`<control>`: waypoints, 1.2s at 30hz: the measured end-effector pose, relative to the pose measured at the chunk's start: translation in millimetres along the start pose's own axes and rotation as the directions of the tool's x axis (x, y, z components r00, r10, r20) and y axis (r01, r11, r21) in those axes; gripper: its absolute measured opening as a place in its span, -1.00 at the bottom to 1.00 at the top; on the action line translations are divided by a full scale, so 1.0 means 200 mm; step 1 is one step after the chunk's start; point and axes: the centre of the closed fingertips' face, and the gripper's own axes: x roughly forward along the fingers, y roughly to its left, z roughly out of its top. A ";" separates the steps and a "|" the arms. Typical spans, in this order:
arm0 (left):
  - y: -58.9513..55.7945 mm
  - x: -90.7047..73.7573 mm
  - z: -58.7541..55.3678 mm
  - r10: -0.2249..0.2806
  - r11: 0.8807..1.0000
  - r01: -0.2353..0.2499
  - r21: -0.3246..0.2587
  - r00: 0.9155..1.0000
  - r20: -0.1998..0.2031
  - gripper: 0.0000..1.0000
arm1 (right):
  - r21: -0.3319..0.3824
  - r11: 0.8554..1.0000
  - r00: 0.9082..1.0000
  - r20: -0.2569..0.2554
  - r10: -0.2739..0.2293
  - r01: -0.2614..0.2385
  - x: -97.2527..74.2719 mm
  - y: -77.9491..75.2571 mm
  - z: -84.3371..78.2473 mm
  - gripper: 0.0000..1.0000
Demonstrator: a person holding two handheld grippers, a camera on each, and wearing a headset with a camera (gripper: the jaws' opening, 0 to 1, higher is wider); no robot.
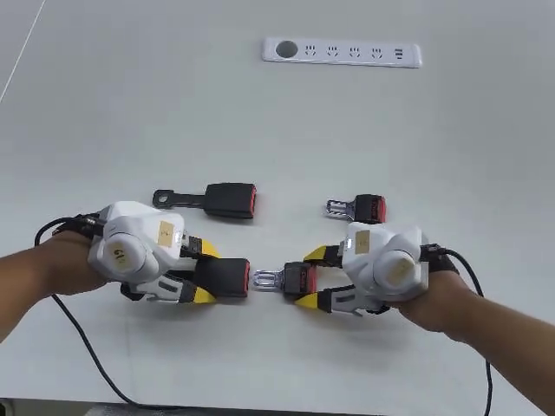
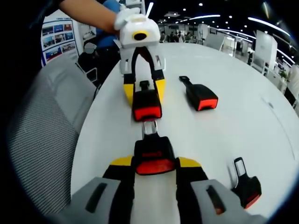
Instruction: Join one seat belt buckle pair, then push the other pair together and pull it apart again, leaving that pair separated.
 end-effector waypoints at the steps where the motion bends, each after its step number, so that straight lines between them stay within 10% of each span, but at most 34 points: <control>1: 0.00 0.00 0.00 0.000 1.000 0.000 0.000 1.000 0.000 -0.34 | -0.001 1.000 1.000 0.000 0.000 0.000 0.00 0.00 0.00 -0.33; 36: -0.01 0.01 0.05 -0.016 1.000 0.016 0.007 1.000 -0.014 -0.36 | -0.003 1.000 1.000 0.004 0.007 -0.007 0.08 0.02 0.08 -0.35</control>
